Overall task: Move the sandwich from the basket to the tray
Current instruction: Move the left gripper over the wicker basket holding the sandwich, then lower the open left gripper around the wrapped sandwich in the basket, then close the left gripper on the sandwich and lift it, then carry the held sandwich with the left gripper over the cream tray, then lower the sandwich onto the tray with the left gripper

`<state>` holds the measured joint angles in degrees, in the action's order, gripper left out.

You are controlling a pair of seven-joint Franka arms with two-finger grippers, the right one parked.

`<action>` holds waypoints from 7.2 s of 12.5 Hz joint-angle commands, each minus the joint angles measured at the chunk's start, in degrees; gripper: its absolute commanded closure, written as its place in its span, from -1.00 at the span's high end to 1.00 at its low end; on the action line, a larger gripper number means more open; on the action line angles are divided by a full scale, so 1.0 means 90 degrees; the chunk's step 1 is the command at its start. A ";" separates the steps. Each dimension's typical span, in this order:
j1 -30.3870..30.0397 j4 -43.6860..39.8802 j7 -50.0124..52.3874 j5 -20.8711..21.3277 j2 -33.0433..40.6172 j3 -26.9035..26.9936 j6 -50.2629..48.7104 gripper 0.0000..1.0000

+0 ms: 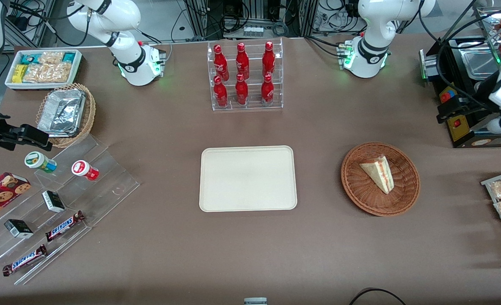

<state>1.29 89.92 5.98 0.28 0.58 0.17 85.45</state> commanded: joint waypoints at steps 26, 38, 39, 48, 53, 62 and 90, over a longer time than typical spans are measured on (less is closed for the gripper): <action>0.0413 0.3984 0.2842 0.0047 -0.0747 -0.0116 0.4499 1.00; 0.0540 0.3945 0.2890 0.0067 -0.1822 -0.0106 0.5467 0.06; 0.0540 0.3935 0.2871 0.0077 -0.1861 -0.0106 0.5467 -0.70; 0.0618 0.3253 0.2813 0.0758 -0.1793 -0.0106 0.4386 -1.00; 0.0784 0.2179 0.1606 0.0732 -0.1676 -0.0262 0.2989 -1.00; 0.0784 0.0773 0.1435 0.0243 -0.2630 -0.2419 0.2576 -1.00; 0.2405 -0.1114 0.3427 0.1639 -0.5269 -0.2597 0.3572 -1.00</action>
<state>21.92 81.91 35.43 13.55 -45.67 -23.70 117.57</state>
